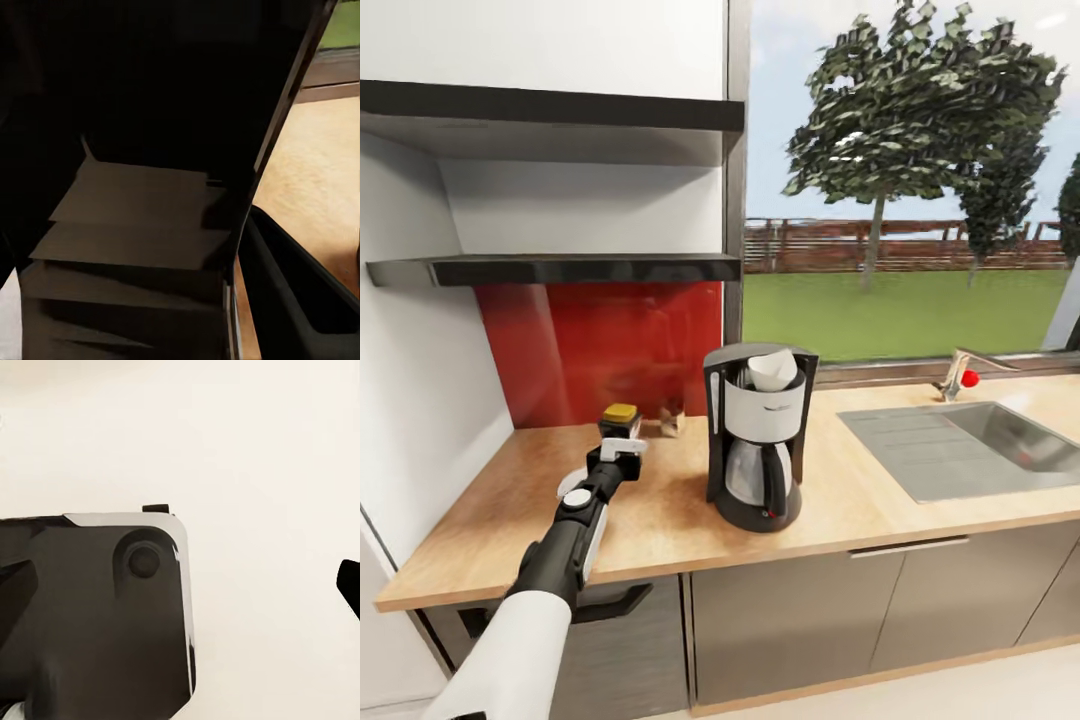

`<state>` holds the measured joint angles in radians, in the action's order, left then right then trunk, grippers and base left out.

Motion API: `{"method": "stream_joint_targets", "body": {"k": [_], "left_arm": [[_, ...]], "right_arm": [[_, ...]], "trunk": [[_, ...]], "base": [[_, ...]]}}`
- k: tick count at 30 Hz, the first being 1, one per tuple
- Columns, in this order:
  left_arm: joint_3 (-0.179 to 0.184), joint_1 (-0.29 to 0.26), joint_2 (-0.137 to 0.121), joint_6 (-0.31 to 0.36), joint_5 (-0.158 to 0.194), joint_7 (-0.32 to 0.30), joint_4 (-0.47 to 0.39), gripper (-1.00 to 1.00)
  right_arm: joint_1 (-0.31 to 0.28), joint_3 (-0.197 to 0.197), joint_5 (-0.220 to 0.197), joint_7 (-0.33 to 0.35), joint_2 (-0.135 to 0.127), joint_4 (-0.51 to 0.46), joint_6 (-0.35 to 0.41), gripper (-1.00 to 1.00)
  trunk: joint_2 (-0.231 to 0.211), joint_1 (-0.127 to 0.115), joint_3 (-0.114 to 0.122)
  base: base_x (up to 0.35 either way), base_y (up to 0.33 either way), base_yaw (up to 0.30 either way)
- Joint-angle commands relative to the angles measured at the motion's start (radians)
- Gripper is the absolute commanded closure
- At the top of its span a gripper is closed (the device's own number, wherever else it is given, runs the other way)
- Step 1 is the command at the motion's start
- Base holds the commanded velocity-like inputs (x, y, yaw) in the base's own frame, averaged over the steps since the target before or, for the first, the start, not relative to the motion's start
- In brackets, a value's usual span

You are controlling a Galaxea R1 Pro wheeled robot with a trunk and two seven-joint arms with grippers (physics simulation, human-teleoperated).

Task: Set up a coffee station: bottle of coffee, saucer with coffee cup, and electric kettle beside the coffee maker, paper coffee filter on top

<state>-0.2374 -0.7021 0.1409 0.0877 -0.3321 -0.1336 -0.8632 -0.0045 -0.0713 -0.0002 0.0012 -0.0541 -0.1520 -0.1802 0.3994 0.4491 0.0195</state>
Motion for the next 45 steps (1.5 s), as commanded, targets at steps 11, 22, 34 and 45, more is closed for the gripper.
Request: {"method": "stream_joint_targets", "body": {"k": [11, 22, 34, 45], "left_arm": [[-0.001, 0.0, 0.003, -0.016, -0.009, 0.02, 0.072, 1.0], [-0.003, 0.0, 0.004, -0.077, -0.007, 0.022, 0.076, 1.0], [-0.003, 0.021, 0.005, -0.077, -0.007, 0.022, 0.076, 1.0], [-0.003, 0.054, 0.008, -0.077, -0.007, 0.022, 0.076, 1.0]], "right_arm": [[0.0, -0.01, -0.002, -0.004, -0.001, 0.003, -0.003, -1.0], [0.0, -0.013, -0.003, -0.006, -0.002, 0.003, -0.004, -1.0], [0.0, -0.013, -0.003, -0.006, -0.003, 0.003, -0.004, -1.0], [0.0, -0.013, -0.003, -0.006, -0.003, 0.003, -0.003, -1.0]], "trunk": [[0.001, 0.001, 0.0], [0.001, 0.001, 0.0], [0.001, 0.001, 0.0], [0.001, 0.001, 0.0]], "base": [[0.284, -0.06, -0.043], [0.021, -0.007, -0.092], [0.127, -0.027, -0.067], [0.001, 0.0, -0.073]]}}
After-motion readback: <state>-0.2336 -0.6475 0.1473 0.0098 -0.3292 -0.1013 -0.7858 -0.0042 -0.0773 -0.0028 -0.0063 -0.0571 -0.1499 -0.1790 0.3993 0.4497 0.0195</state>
